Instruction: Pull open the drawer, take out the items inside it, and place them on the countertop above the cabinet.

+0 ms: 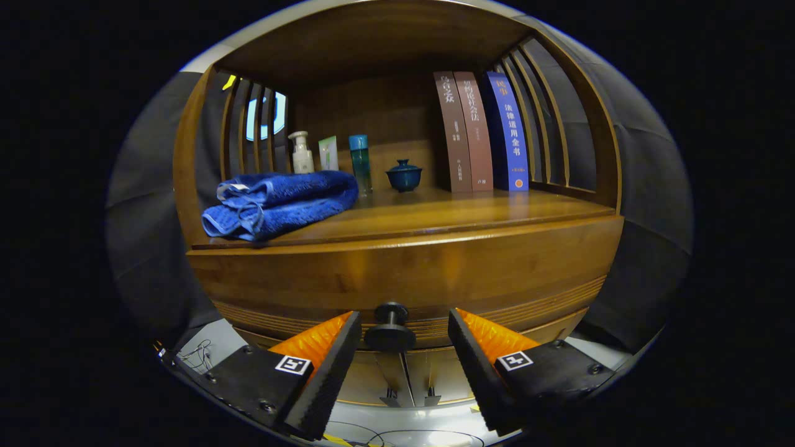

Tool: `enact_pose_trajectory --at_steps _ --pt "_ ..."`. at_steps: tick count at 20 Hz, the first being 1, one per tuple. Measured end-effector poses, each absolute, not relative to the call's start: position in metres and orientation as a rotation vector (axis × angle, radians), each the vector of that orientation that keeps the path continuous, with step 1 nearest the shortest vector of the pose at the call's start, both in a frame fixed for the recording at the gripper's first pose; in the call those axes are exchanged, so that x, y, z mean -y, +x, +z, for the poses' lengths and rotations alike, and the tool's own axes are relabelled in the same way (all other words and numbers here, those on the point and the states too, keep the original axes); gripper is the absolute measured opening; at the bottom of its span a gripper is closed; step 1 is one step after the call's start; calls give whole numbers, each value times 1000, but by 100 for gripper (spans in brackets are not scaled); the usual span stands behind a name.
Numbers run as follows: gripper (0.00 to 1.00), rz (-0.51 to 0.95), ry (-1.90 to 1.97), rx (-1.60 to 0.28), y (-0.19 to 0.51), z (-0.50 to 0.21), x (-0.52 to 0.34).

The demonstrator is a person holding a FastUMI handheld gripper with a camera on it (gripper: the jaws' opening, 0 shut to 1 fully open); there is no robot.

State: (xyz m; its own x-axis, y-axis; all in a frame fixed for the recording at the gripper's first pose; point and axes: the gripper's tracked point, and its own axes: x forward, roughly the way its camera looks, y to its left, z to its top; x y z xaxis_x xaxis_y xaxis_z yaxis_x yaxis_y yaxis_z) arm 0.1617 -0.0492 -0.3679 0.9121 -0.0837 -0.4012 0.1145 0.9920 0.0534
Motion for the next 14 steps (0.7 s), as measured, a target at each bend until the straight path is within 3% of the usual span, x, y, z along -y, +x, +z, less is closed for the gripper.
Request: enact_pose_trajectory --at_steps 3,5,7,8,9,13,14 --pt "93 -93 70 -436 166 -383 46" --pt "88 -91 61 -446 168 -387 44" --pt "77 -75 55 -449 167 -387 39" --pt "60 -79 37 -454 169 -388 38" --pt "53 -84 29 -462 169 -392 41" --pt "33 -81 18 -474 167 -391 41" --pt "33 -82 21 -477 167 -391 41"
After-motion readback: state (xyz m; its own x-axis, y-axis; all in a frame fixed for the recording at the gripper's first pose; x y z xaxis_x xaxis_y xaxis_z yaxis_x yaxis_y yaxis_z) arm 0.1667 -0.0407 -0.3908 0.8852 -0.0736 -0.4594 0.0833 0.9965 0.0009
